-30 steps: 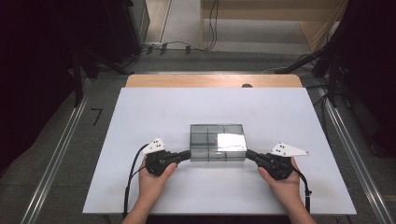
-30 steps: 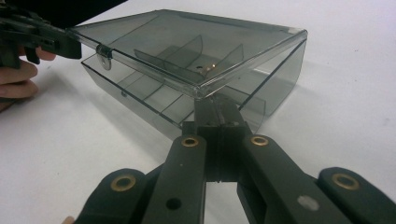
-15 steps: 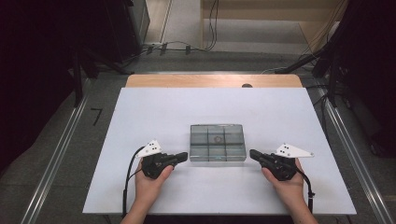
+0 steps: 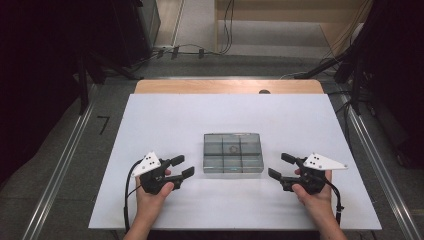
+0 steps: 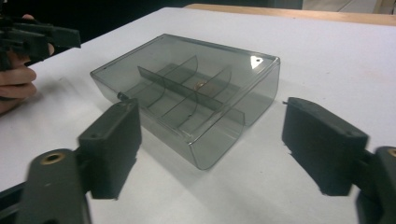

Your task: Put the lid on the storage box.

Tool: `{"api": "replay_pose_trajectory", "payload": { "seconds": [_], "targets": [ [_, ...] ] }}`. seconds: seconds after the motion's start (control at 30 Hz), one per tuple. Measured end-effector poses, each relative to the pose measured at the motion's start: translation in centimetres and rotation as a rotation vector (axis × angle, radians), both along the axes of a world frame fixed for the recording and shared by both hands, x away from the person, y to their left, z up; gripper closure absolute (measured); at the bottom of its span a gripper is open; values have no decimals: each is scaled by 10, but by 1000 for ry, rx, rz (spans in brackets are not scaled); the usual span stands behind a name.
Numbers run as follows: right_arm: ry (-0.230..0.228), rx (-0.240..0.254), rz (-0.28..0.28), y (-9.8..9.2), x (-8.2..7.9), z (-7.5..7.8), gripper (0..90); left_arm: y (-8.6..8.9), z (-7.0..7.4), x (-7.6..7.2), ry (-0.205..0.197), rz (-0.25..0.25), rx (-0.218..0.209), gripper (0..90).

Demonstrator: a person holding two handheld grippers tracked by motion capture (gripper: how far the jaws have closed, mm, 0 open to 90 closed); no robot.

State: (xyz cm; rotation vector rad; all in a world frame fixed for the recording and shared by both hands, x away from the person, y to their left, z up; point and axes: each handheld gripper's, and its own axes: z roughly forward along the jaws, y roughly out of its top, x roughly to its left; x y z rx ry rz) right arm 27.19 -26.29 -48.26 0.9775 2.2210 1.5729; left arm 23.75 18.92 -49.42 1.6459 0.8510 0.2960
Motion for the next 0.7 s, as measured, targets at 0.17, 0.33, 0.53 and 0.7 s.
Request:
{"api": "replay_pose_trajectory", "payload": {
  "seconds": [0.17,0.33,0.53,0.7],
  "targets": [
    [-18,-4,-1,-5,1,2,102,8,0,-3,-3,9,4,277],
    [-20,-3,0,-11,-1,4,83,15,1,-6,-13,12,7,187],
    [-28,2,-12,-22,-2,3,74,26,2,-10,-22,21,-6,112],
    [-28,-16,-19,-30,-4,0,48,33,1,-16,-27,29,12,82]
  ]
}}
